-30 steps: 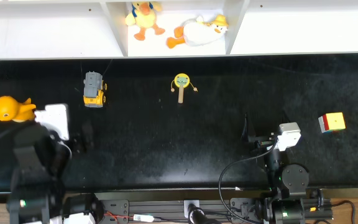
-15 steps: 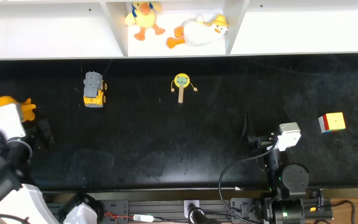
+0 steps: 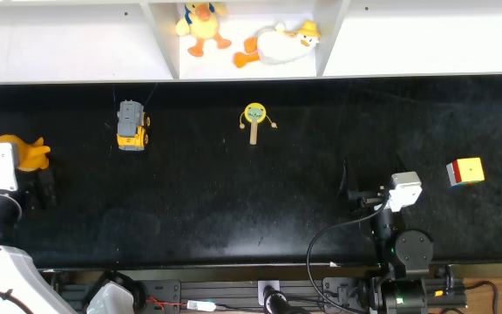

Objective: Store Toys

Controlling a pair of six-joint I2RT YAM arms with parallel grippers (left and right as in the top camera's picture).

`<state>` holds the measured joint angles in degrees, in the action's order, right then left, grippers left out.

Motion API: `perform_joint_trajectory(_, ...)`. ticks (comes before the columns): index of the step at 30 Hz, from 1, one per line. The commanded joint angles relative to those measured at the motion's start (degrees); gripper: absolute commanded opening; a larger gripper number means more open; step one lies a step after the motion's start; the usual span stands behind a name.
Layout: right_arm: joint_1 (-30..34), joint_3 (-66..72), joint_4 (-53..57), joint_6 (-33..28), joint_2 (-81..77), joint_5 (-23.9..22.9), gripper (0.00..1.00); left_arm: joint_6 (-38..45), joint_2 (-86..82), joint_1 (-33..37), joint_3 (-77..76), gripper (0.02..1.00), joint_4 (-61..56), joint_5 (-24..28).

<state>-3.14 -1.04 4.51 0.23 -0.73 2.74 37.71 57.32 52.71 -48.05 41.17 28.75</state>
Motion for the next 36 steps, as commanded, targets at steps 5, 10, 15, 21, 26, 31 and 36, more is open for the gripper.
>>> perform_joint_trajectory(5,-0.22,0.76,-0.31,0.00,0.52,0.24,0.996,1.95,5.55,3.69,-2.84,0.996,-2.19,0.72)
perform_joint_trajectory(10,-0.22,0.76,-0.33,0.02,0.52,0.24,0.996,1.90,11.30,4.28,-2.84,0.996,-7.13,0.74)
perform_joint_trajectory(15,-0.22,0.76,-0.31,0.00,0.52,0.24,0.993,1.20,15.63,4.28,-2.84,0.996,-12.20,0.76)
perform_joint_trajectory(21,-0.22,0.76,-0.33,0.00,0.52,0.24,0.996,0.85,19.93,3.80,-2.84,0.996,-15.93,1.20)
perform_joint_trajectory(26,-0.22,0.76,-0.31,0.02,0.52,0.24,0.993,0.83,22.75,1.81,-2.84,0.998,-19.85,2.29)
perform_joint_trajectory(31,-0.22,0.76,-0.31,0.00,0.52,0.24,0.996,-0.68,25.35,-0.04,-2.84,0.996,-23.34,2.47)
perform_joint_trajectory(36,-0.22,0.76,-0.33,0.00,0.52,0.24,0.993,-2.38,26.84,-0.07,-2.84,0.785,-26.14,2.03)
